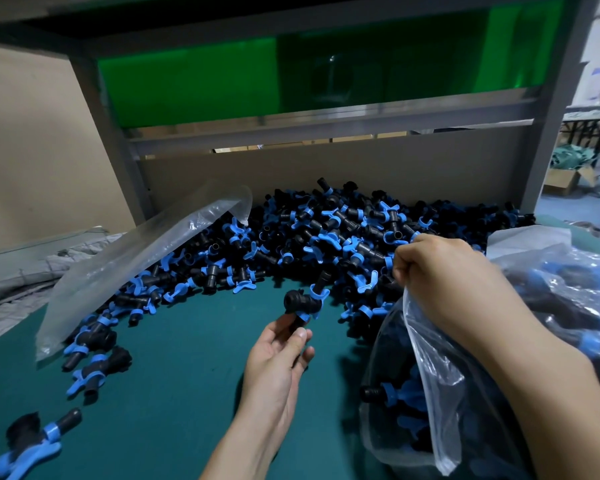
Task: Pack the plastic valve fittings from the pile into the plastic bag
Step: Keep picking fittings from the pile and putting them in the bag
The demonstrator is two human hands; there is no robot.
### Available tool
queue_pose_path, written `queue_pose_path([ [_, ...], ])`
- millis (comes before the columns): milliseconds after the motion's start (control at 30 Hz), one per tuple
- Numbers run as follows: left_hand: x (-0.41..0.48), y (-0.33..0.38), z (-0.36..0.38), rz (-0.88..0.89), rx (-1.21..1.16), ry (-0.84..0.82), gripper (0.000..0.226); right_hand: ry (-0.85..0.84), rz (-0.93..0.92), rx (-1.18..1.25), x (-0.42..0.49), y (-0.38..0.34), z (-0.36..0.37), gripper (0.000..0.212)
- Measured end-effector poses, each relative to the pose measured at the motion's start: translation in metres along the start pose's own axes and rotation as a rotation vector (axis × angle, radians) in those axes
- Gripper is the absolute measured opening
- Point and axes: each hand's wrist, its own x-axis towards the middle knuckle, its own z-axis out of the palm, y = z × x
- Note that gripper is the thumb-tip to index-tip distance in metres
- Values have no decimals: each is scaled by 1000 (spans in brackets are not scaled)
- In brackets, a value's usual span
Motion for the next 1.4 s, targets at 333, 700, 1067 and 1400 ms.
queue_pose_path([
  [333, 0, -6, 2, 67, 144, 27, 26, -19, -13, -3, -3, -2, -2, 31],
  [700, -3, -10, 1, 189, 319, 18, 22, -4, -27, 17, -1, -1, 0, 34],
  [1067, -1, -11, 0, 173, 341, 40, 22, 0, -30, 11, -2, 0, 1, 32],
  [1400, -3, -12, 3, 174, 367, 43, 23, -24, -19, 16, -3, -4, -2, 32],
])
